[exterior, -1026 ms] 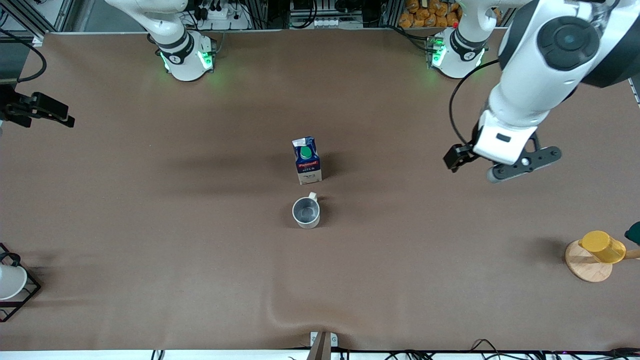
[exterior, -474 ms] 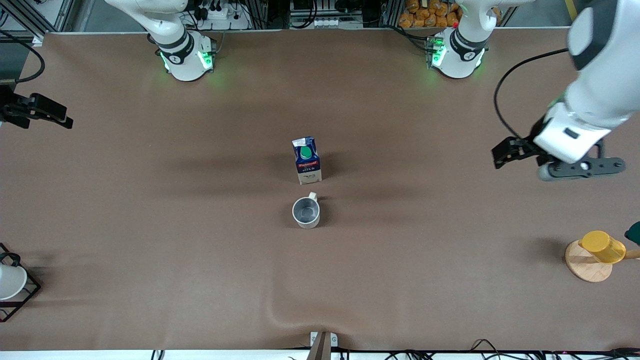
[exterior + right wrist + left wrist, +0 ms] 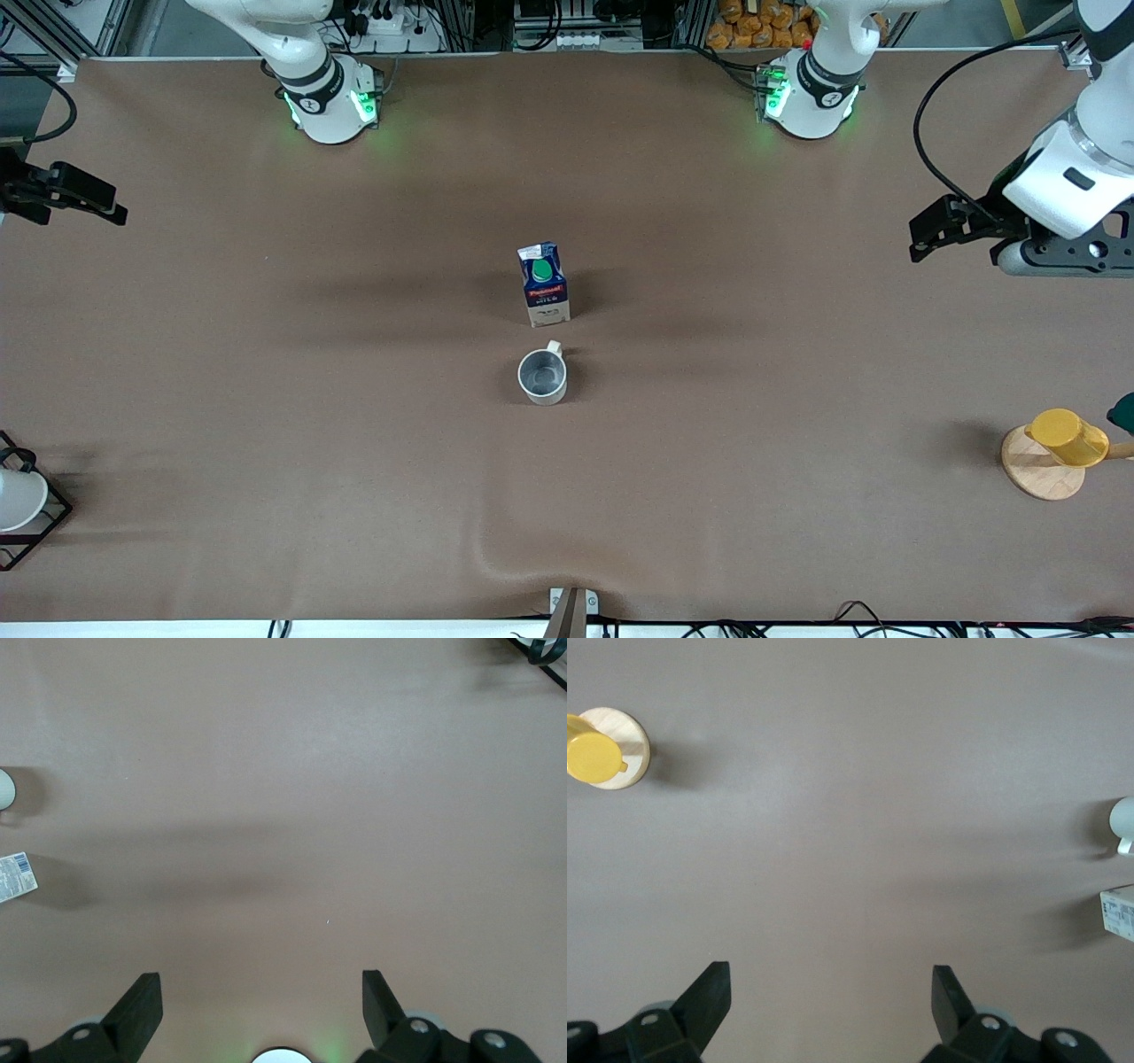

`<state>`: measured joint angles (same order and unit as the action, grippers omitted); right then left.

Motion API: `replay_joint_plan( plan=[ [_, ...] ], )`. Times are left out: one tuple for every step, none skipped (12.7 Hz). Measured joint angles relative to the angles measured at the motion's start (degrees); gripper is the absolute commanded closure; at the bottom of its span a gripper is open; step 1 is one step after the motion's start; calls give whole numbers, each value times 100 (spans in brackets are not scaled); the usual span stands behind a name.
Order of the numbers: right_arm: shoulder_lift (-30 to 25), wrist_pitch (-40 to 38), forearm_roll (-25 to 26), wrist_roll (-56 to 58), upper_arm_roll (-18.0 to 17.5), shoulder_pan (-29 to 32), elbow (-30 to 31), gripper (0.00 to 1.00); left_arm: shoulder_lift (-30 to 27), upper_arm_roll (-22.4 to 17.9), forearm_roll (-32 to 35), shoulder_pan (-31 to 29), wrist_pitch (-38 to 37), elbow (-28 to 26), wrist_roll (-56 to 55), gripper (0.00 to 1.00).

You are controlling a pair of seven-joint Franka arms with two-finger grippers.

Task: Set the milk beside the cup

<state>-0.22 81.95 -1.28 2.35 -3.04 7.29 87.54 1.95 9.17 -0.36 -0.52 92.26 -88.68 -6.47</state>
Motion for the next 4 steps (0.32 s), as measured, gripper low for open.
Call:
replay_joint_plan(
  plan=[
    [-1,-1,0,-1,0,0,-4,0,-8,-2,0,0,-42,0,0,0],
    [-1,-10,0,-2,0,0,-4,0,-11,-4,0,0,-61,1,1,0],
    [-1,-16,0,-3,0,0,-4,0,-15,-4,0,0,-100,3,2,0],
    [-1,-17,0,-3,0,0,-5,0,-21,-4,0,0,-149,3,2,0]
  ],
)
